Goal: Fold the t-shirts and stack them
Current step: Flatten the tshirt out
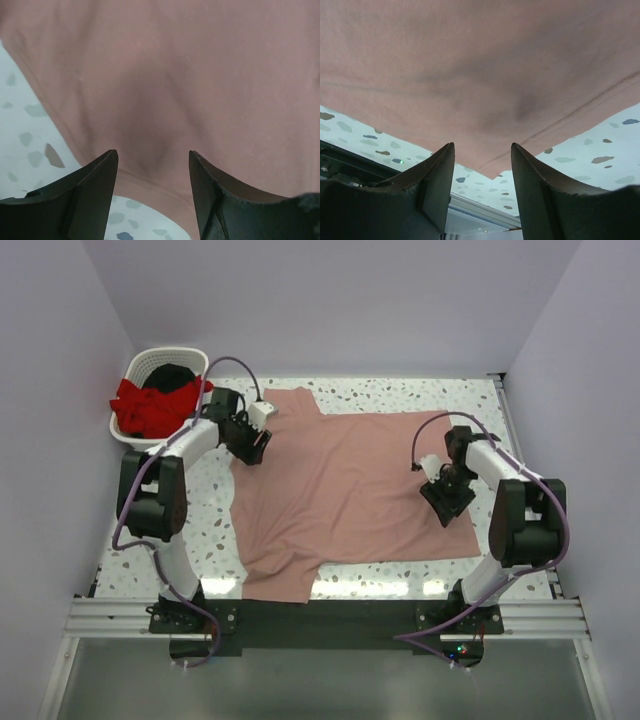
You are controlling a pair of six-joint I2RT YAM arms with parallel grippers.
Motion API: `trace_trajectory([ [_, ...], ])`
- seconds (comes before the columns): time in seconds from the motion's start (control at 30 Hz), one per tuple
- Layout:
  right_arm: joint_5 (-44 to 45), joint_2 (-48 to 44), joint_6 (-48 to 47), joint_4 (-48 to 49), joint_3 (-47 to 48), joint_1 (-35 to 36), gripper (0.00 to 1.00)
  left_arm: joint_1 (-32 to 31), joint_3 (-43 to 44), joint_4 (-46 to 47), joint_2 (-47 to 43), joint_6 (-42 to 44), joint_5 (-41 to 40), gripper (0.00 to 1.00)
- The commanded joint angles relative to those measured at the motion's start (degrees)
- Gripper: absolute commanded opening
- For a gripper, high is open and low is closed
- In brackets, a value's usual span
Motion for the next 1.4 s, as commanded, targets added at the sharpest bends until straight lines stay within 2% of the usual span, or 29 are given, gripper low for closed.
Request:
trace_trajectory([
  [0.0, 0.8, -1.7, -1.6, 2.2, -1.9, 0.0, 0.52, 0.2, -2.3, -2.1, -0.2, -1.3, -0.8, 0.63],
  [0.13, 1.3, 1.2, -1.1, 5.4, -2.8, 0.0, 0.52, 0.9, -1.0, -1.3, 3.5, -2.2, -3.4, 0.61],
  [0.33, 2.7, 8.9, 0.4, 10.6, -0.2, 0.0, 0.51, 3.1, 6.9, -1.9, 12.1, -3.6, -7.0, 0.59],
  [0.63, 0.9, 17.9, 4.5, 10.5, 13.6, 0.4, 0.50, 5.1, 29.2, -4.1, 26.9, -4.1, -10.1, 0.57],
  [0.7, 0.1, 18.6, 5.1, 8.8, 17.0, 0.5, 0.51, 5.2, 36.4, -5.2, 29.7, -4.2, -10.4, 0.58],
  [0.8, -3.5, 17.0, 4.6, 5.0, 19.8, 0.5, 0.54, 5.5, 44.0, -7.1, 29.8, -3.9, -7.3, 0.63],
  [0.83, -4.7, 15.9, 3.8, 3.2, 19.9, 0.5, 0.54, 5.6, 44.9, -7.8, 28.6, -3.0, -3.6, 0.65],
  [0.9, -6.0, 11.2, 2.0, 1.1, 19.0, 0.5, 0.57, 5.5, 42.8, -8.7, 22.3, -2.2, 0.5, 0.67],
  [0.93, -6.2, 9.5, 0.2, -0.3, 18.3, 0.4, 0.57, 5.5, 37.7, -8.8, 19.5, -0.9, 5.4, 0.68],
  [1.0, -6.4, 3.6, -2.4, -2.0, 16.7, 0.4, 0.60, 5.4, 31.3, -8.9, 10.3, 0.4, 8.9, 0.71],
  [1.03, -6.2, 1.5, -4.7, -3.2, 14.7, 0.5, 0.61, 5.3, 24.9, -9.3, 7.4, 2.2, 11.8, 0.71],
  [1.1, -5.6, -3.3, -7.3, -4.5, 11.4, 0.4, 0.61, 5.1, 18.8, -11.2, -0.9, 4.2, 14.2, 0.71],
  [1.13, -5.1, -4.7, -9.4, -4.8, 10.1, 0.5, 0.61, 5.1, 12.9, -11.9, -3.4, 6.3, 15.9, 0.71],
  [1.23, -3.4, -8.9, -12.9, -3.8, 4.9, 0.5, 0.59, 4.9, 2.4, -14.9, -12.1, 10.7, 18.1, 0.71],
  [1.37, -2.3, -11.7, -16.3, 0.6, -0.5, 0.7, 0.51, 3.1, -8.5, -16.4, -19.9, 14.2, 17.0, 0.71],
])
